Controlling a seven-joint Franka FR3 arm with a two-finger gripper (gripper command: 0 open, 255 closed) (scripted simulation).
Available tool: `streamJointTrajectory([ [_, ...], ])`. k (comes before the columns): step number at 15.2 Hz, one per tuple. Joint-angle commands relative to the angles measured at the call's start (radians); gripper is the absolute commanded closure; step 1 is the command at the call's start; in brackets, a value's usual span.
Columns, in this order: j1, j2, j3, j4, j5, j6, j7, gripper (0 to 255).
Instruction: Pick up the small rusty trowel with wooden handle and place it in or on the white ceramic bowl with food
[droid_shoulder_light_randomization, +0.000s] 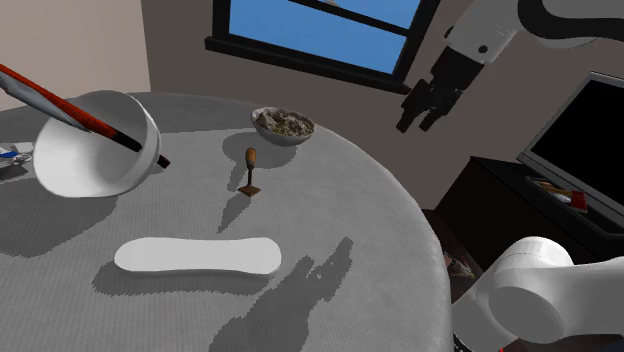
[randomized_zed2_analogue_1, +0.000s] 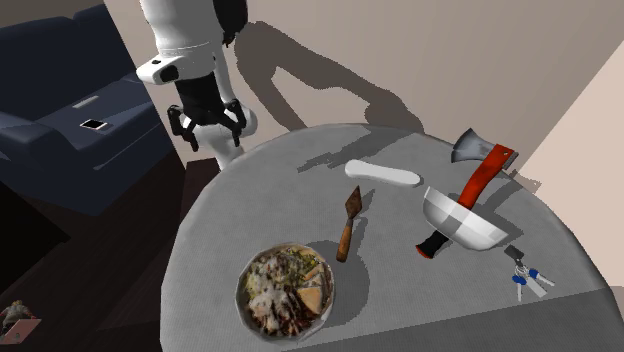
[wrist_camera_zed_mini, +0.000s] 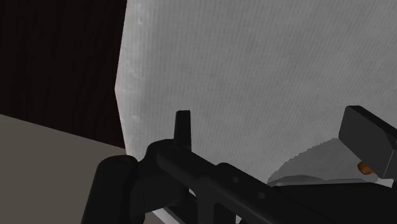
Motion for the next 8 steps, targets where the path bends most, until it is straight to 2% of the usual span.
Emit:
streamJointTrajectory([
  [1, 0.000, 0.000, 0.000, 0.000, 0.000, 0.000, 0.000, 0],
  [8, 0.011, 0.067, 0.153, -0.055, 0.087, 0.162, 0.210, 0],
])
